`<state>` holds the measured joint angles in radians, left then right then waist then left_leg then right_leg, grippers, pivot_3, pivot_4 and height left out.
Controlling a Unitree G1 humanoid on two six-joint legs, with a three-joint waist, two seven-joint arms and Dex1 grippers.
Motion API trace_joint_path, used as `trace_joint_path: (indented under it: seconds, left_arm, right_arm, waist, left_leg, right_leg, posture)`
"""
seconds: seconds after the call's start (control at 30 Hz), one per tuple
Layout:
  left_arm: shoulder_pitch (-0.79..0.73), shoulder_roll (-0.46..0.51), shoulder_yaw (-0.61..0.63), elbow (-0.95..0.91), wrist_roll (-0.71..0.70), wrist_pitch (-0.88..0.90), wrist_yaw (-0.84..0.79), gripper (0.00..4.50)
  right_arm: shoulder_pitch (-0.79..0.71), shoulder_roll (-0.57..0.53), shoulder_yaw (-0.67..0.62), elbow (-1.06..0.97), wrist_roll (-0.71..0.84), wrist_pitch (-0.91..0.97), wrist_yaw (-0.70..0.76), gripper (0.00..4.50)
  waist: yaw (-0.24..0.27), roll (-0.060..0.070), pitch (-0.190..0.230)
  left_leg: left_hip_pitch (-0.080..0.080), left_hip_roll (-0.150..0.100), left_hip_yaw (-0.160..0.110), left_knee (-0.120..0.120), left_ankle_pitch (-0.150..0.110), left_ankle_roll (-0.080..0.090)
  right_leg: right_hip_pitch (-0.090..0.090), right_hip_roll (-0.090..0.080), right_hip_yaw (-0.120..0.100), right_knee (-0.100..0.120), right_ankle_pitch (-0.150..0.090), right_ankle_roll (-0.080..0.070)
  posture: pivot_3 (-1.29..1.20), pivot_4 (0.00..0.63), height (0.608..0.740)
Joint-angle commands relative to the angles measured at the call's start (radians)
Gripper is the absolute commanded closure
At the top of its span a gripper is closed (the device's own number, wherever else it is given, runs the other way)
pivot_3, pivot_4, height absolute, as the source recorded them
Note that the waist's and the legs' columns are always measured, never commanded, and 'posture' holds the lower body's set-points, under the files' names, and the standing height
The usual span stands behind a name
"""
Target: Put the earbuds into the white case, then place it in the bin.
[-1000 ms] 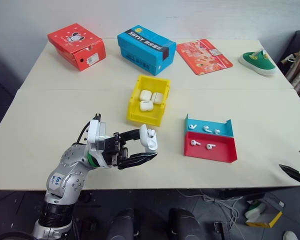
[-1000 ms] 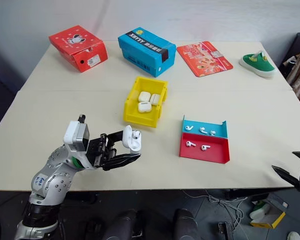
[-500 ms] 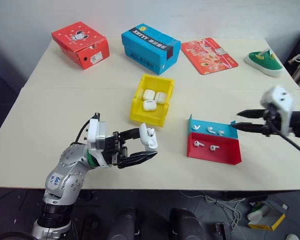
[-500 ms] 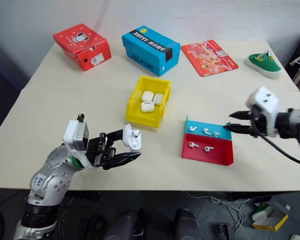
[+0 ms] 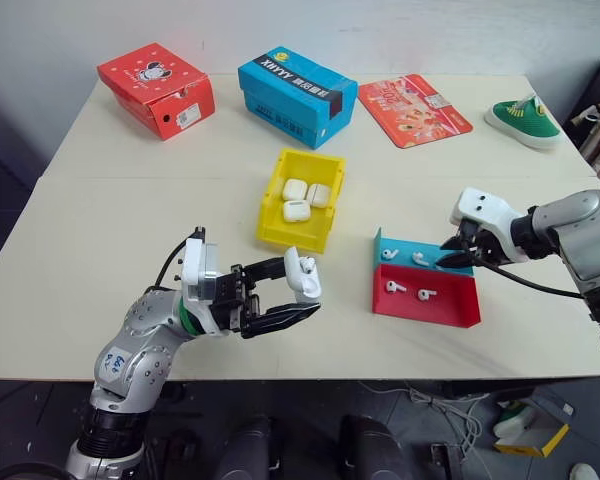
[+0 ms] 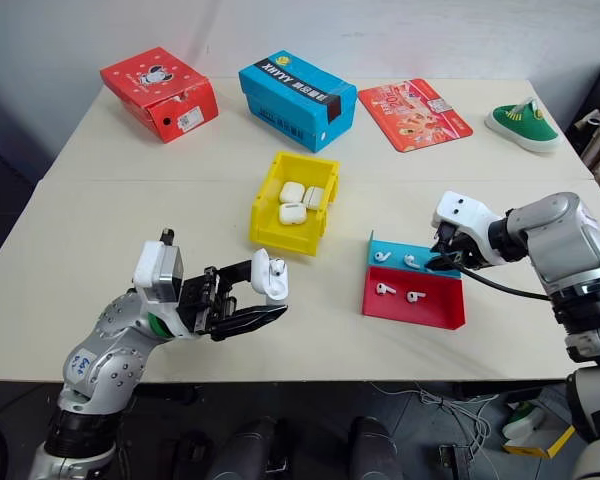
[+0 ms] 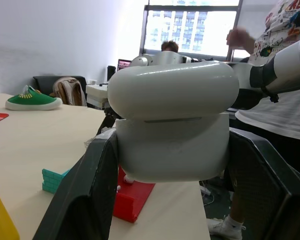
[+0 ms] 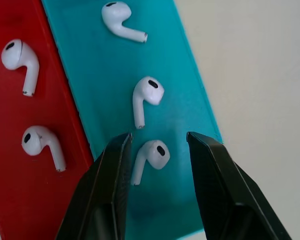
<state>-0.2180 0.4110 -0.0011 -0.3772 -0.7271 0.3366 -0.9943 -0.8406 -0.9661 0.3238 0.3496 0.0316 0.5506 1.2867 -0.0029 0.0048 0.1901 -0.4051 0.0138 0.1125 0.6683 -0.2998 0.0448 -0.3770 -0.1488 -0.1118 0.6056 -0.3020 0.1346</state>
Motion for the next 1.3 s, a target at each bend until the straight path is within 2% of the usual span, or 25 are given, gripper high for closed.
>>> trace_joint_path:
  seconds: [0.03,0.47,1.3]
  left_arm:
    - [0.011,-0.003,0.002,-0.04,-0.009,-0.01,0.01,1.71]
    - [0.013,-0.002,0.003,-0.046,-0.011,-0.012,0.025,1.71]
    - [0.008,0.006,0.016,-0.039,-0.012,-0.017,0.029,1.71]
  right_arm:
    - [-0.027,0.006,0.008,0.005,-0.031,0.003,0.028,2.75]
    - [-0.059,0.041,0.055,0.1,-0.138,-0.024,0.054,2.75]
    - [-0.054,0.07,0.056,0.142,-0.199,-0.058,0.082,2.75]
  waist:
    - [0.0,0.0,0.0]
    - [0.0,0.0,0.0]
    - [-0.001,0.0,0.0]
  left_leg:
    - [0.0,0.0,0.0,0.0,0.0,0.0]
    - [0.0,0.0,0.0,0.0,0.0,0.0]
    - [0.0,0.0,0.0,0.001,0.0,0.0]
  right_leg:
    - [0.0,0.0,0.0,0.0,0.0,0.0]
    - [0.0,0.0,0.0,0.0,0.0,0.0]
    - [0.0,0.0,0.0,0.001,0.0,0.0]
  posture:
    - [0.0,0.15,0.74]
    - [0.0,0.15,0.74]
    - [0.0,0.15,0.74]
